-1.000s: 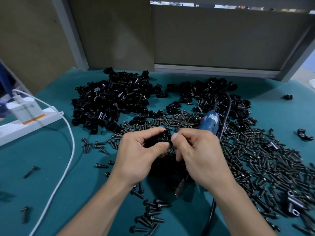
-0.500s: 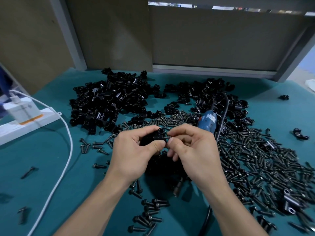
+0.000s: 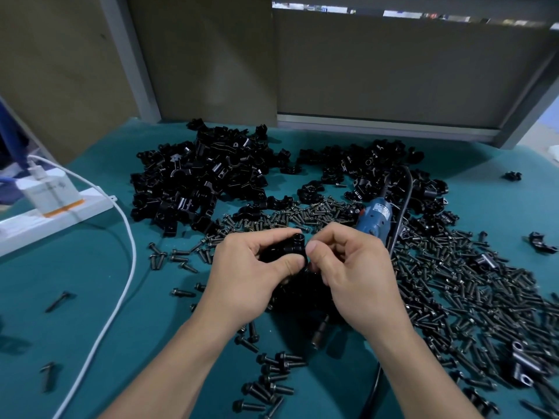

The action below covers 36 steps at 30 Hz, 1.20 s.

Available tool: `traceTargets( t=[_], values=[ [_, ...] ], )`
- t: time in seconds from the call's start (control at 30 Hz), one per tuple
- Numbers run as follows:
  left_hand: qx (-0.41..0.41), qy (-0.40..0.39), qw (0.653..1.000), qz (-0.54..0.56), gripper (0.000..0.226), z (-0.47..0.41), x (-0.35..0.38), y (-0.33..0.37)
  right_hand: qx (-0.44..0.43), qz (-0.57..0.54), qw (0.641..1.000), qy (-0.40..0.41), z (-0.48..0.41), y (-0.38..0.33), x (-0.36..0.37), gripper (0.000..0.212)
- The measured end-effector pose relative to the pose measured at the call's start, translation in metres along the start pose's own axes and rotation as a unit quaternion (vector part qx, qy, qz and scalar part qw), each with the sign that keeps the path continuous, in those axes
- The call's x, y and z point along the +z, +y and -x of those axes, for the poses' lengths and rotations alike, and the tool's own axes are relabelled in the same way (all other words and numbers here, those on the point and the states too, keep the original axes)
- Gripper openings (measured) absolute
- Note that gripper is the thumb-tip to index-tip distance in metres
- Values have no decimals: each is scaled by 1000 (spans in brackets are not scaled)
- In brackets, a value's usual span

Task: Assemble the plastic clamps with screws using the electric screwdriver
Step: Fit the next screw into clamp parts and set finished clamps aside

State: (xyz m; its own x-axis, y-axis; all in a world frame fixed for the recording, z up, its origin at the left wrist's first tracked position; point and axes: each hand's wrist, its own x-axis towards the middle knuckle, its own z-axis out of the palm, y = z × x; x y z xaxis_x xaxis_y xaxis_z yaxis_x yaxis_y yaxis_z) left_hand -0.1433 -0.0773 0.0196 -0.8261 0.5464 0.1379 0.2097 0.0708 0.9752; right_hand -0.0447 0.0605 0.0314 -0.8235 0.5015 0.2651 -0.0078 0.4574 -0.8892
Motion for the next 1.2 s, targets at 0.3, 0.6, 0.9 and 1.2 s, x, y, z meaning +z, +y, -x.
traceTargets(
  t=[0.3,0.6,0.9,1.2],
  values=[
    [-15,-29,999,-15,41,-3,-2,-5,-85,51,995,23,5,0,2,17],
    [78,-8,995,-62,44,2,-2,1,-47,123,991,24,3,1,7,31],
    [91,39,992,-73,46,4,3,3,-46,95,994,-29,2,-4,-3,15],
    [100,42,992,-59,48,8,6,3,-46,100,994,-8,2,-4,-2,30]
  ],
)
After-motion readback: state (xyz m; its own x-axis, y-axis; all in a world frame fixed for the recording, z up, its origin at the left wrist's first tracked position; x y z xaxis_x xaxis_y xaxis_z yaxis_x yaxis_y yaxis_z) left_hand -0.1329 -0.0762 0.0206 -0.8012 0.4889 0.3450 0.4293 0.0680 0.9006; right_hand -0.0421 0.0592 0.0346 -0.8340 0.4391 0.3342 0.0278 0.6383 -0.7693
